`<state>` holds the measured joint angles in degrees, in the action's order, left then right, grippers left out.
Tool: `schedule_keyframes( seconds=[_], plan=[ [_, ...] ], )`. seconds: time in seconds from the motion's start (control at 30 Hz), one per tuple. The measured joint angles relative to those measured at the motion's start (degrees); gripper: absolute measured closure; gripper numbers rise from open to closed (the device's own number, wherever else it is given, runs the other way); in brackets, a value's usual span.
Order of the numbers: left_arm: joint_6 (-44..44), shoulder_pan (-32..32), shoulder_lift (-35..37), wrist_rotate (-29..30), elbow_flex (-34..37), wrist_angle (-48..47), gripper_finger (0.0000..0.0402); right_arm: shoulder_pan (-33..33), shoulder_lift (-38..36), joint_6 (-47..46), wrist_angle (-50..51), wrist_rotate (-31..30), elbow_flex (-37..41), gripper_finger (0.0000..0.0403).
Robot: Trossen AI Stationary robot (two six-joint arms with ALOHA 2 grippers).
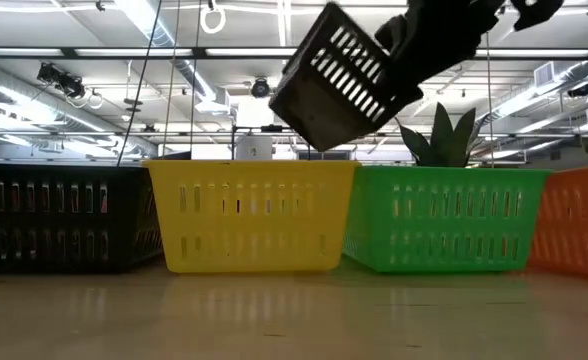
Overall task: Stack baskets by color
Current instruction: Stack the top black bin on top of the black bin
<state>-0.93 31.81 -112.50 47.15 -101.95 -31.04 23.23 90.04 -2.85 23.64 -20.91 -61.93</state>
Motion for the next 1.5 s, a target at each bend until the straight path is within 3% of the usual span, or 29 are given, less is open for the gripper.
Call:
schedule_keyframes(
  seconds=[0.2,0.4,0.67,1.0,1.5],
  plan=[
    [-0.27,-4.30,0.03,-6.33,0.04,-6.80,0.0178,-1.06,-0.36,-1.64,0.65,-0.94,0.09,0.0397],
    [-3.08,-7.06,-0.06,-6.14,0.09,-13.45,0.0172,-0.69,-0.52,-1.55,0.36,-0.95,-0.02,0.0397],
    [-5.22,-8.04,-0.06,-7.57,0.09,-15.57,0.0228,-0.48,-0.50,-1.49,0.63,-0.66,-0.02,0.0397],
    [-7.25,-8.39,-0.01,-15.26,0.02,-18.09,0.0383,-0.46,-0.44,-1.88,0.37,0.09,0.00,0.0384],
    [-7.65,-8.05,0.01,-18.19,-0.03,-24.19,0.0389,-0.29,-0.47,-0.47,0.01,-0.47,0.00,0.0369]
  ],
)
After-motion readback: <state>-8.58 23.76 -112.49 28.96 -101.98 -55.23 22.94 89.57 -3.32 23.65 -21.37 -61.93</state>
